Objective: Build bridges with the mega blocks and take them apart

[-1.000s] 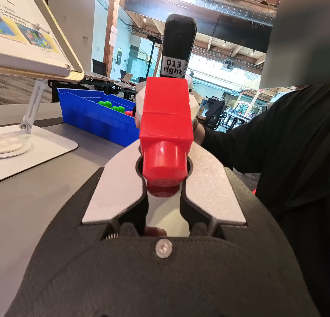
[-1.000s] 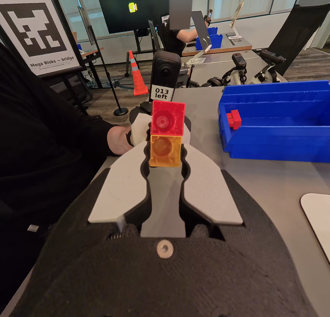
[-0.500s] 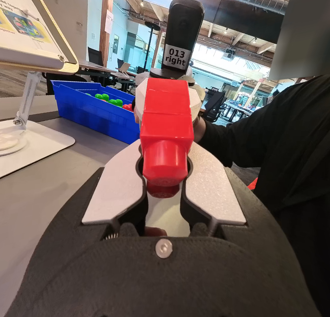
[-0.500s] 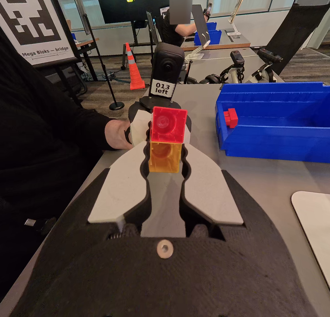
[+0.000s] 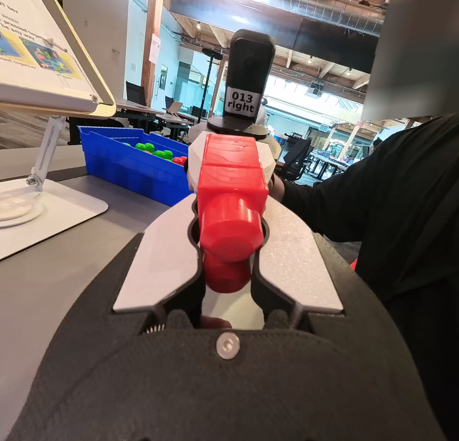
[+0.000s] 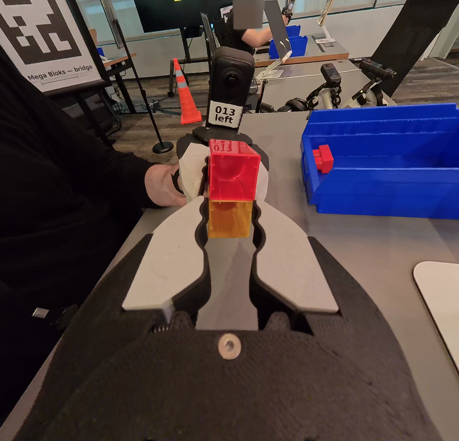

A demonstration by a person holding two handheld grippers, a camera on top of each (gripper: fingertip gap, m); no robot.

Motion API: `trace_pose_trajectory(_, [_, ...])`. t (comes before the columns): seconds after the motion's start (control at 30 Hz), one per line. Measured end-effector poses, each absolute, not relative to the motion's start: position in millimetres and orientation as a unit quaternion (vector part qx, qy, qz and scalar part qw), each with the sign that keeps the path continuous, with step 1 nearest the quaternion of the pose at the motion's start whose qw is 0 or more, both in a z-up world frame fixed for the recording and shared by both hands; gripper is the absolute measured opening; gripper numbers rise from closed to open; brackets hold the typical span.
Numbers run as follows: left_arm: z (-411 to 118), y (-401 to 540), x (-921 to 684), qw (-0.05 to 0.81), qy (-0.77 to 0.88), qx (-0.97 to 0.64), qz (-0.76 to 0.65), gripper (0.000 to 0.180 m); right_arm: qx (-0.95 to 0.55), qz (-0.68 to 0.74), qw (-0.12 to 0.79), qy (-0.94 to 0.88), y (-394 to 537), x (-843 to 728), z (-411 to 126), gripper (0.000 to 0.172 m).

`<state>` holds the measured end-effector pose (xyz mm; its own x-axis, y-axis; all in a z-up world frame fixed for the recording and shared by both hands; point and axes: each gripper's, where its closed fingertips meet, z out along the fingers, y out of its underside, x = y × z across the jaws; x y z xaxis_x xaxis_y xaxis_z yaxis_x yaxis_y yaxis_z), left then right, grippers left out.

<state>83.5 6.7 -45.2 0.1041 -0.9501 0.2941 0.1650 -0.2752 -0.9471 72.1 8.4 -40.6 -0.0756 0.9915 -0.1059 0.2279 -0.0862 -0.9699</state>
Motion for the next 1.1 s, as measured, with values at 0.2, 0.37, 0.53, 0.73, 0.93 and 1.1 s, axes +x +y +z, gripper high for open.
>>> trace_pose_trajectory(0.2, [-45, 6, 83, 0.489, 0.361, -0.563, -0.56, 0.041, -0.553, 0.486, 0.395, -0.55, 9, 72, -40, 0.034])
trace_pose_trajectory(0.37, [-51, 8, 80, 0.487, 0.37, -0.579, -0.539, 0.042, -0.557, 0.476, 0.409, -0.544, 16, 78, -33, 0.048])
trace_pose_trajectory(0.53, [-65, 0, 89, 0.463, 0.427, -0.602, -0.491, 0.041, -0.56, 0.453, 0.41, -0.559, 16, 80, -33, 0.053])
trace_pose_trajectory(0.73, [-74, -4, 97, 0.446, 0.455, -0.613, -0.468, 0.042, -0.561, 0.444, 0.368, -0.594, 1, 75, -49, 0.042])
trace_pose_trajectory(0.93, [-78, -5, 98, 0.443, 0.457, -0.616, -0.464, 0.042, -0.556, 0.447, 0.357, -0.603, -5, 71, -54, 0.036])
trace_pose_trajectory(1.1, [-71, -4, 98, 0.452, 0.448, -0.609, -0.473, 0.042, -0.55, 0.456, 0.37, -0.593, -5, 70, -49, 0.036])
